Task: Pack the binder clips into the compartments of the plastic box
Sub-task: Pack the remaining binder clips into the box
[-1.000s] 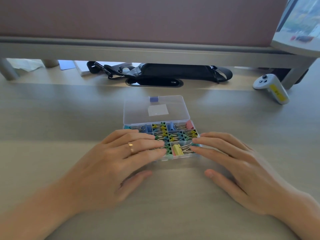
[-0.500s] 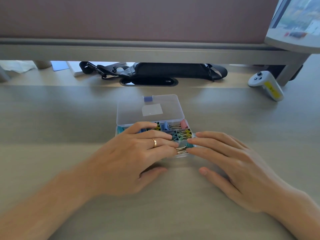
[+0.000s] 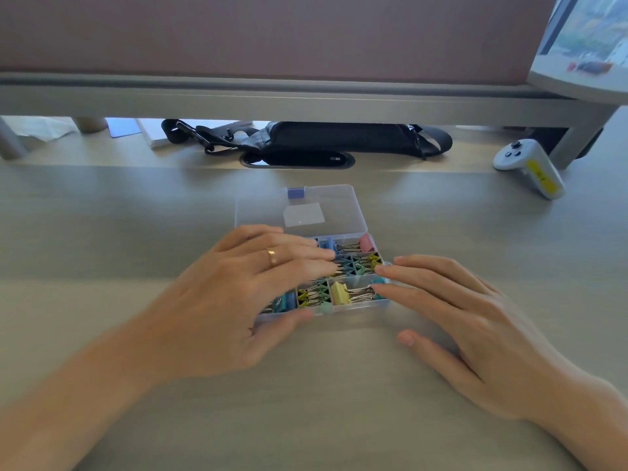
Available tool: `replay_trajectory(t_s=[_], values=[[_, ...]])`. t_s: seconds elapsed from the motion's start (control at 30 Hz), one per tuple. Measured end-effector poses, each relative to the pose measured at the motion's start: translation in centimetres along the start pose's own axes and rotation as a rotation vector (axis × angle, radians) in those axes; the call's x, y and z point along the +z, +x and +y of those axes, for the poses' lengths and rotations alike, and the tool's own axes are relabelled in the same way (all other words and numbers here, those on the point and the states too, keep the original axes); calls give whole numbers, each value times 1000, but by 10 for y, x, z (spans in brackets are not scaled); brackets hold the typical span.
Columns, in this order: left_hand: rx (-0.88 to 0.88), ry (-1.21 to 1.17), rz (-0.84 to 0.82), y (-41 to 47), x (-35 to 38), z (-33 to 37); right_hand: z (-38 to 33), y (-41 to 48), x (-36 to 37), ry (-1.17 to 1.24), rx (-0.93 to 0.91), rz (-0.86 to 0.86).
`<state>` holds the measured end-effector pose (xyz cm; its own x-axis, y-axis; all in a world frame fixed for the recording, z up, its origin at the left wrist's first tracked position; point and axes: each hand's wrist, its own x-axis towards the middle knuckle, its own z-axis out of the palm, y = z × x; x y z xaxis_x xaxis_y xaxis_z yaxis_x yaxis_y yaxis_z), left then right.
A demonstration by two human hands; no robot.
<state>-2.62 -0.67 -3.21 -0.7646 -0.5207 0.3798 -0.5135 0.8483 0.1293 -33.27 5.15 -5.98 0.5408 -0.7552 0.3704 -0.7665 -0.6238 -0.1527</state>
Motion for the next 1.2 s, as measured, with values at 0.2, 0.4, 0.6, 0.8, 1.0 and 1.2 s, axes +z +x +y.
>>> replay_trajectory(t_s=[0.2, 0.4, 0.6, 0.8, 1.0, 1.2], values=[[-135, 8, 128, -43, -10, -18, 0, 0, 1, 10, -14, -8], [-49, 12, 116, -53, -4, -18, -3, 2, -1, 0, -52, -61], [-5, 29, 114, -52, -1, -18, -5, 6, 0, -1, -59, -108], [-69, -11, 164, -54, -4, -20, -7, 8, -3, 14, -62, -116], [-140, -1, 148, -53, -5, -18, -15, 18, 0, -9, -85, -186], [-250, 51, -113, -43, -8, -23, -16, 19, 2, 7, -52, -219]])
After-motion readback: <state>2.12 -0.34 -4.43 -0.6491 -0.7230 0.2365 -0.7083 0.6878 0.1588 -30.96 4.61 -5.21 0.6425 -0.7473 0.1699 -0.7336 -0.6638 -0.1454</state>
